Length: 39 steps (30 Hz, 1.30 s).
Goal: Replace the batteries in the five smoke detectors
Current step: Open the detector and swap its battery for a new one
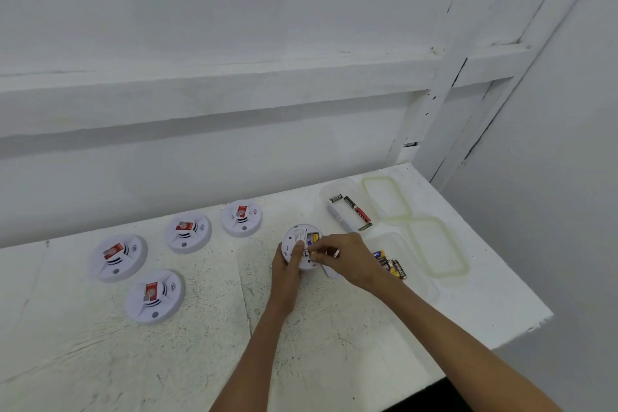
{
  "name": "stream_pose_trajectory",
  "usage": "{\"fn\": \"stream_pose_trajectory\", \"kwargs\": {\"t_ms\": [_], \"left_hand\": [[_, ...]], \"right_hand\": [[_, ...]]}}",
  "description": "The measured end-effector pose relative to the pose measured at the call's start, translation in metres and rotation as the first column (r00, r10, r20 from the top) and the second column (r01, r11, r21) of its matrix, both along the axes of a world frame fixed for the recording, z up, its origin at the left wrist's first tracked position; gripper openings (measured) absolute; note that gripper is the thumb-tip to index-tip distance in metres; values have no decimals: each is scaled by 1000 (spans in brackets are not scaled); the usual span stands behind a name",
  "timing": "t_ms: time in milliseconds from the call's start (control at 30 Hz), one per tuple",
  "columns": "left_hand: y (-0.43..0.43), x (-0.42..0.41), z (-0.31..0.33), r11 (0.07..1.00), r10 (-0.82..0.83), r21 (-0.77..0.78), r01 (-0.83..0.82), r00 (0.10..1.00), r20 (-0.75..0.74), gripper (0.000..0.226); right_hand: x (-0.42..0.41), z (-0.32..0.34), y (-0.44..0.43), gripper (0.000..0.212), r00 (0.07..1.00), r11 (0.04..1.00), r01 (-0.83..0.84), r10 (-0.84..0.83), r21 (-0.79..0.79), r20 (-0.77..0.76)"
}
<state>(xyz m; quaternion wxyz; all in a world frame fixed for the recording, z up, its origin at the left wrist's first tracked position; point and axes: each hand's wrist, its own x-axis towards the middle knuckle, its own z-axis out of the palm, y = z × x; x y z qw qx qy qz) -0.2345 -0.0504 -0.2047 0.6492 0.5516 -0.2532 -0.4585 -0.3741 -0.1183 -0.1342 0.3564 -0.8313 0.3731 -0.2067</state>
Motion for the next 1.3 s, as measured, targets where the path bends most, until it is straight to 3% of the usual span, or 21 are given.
{"fn": "stream_pose_trajectory", "kwargs": {"t_ms": [133, 233, 367, 500, 667, 733, 800, 933, 1067, 1167, 1300], "left_hand": [[0, -1, -1, 1000, 3, -3, -3, 1000, -17, 30], [0, -1, 1, 1000, 3, 7, -2, 997, -81, 24], [-1, 2, -2, 1000, 9, 12, -7, 983, -181, 27], [-3, 6, -7, 1000, 2, 15, 3, 962, -273, 35], [-4, 7, -9, 1000, -7, 10, 10, 970, -242, 30], [-4, 6, -9, 1000, -4, 10, 6, 971, -239, 31], [-3, 4, -10, 1000, 11, 14, -8, 973, -230, 33], [-1, 3, -9, 996, 85, -9, -92, 954, -286, 36], [-1, 3, -4, 992, 123, 6, -129, 932, -340, 34], [0, 3, -1, 988, 149, 13, -156, 911, -384, 28], [-2, 7, -3, 987, 125, -33, -160, 870, -477, 32]], "right_hand": [[-1, -7, -3, 24, 999, 999, 33, -33, -27, -10], [0, -10, -6, 52, 993, 994, 110, -111, -25, -42], [5, -13, -9, 96, 987, 963, 158, -157, 219, -21], [10, -14, -8, 77, 989, 935, 129, -147, 330, 30], [10, -13, -10, 59, 957, 841, 154, -257, 519, 131], [13, -13, -6, 43, 941, 859, 203, -304, 470, 150], [16, -14, -1, 22, 914, 889, 322, -382, 324, 139], [19, -26, 14, 28, 894, 894, 425, -439, 139, 86], [16, -45, 27, 40, 910, 922, 365, -382, -127, -163], [15, -52, 28, 60, 847, 922, 350, -388, -169, -364], [18, -49, 25, 61, 800, 911, 372, -413, -179, -435]]}}
